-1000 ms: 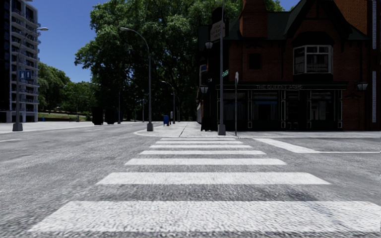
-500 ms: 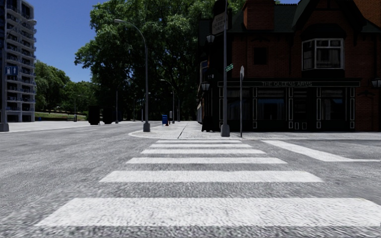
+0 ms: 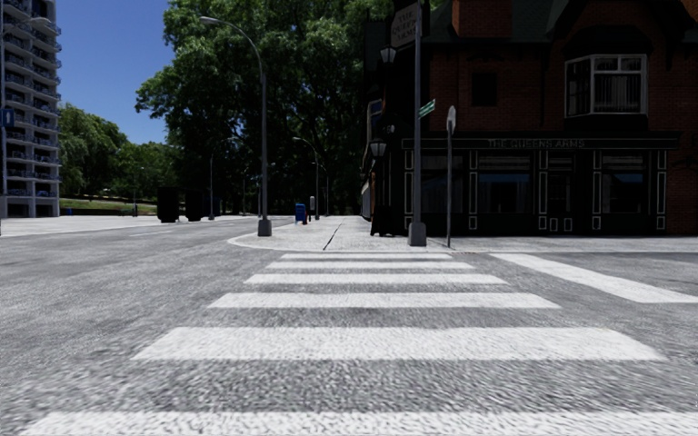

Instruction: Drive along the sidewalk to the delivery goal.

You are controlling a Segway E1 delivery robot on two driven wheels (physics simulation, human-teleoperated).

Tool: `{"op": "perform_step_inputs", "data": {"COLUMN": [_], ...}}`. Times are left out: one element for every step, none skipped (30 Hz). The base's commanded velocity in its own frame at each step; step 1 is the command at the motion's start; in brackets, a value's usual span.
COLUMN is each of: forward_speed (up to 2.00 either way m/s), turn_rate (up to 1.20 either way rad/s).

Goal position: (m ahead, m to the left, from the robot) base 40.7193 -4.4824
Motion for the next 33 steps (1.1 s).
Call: {"op": "perform_step_inputs", "data": {"forward_speed": [1.02, 1.02, 1.04, 1.04, 1.05, 1.05, 1.05, 1.05, 1.05, 1.06, 1.20, 2.00, 2.00, 2.00, 2.00, 2.00, 2.00, 2.00, 2.00, 2.00, 2.00, 2.00, 2.00, 2.00, 2.00, 2.00, 2.00, 2.00, 2.00, 2.00, 2.00, 2.00, 2.00], "turn_rate": [0.00, 0.00, 0.00, 0.00, 0.00, 0.00, 0.00, 0.00, 0.00, 0.00, 0.00, 0.00, 0.00, 0.00, 0.00, 0.00, 0.00, 0.00, 0.00, 0.00, 0.00, 0.00, 0.00, 0.00, 0.00, 0.00, 0.00, 0.00, 0.00, 0.00, 0.00, 0.00, 0.00]}}
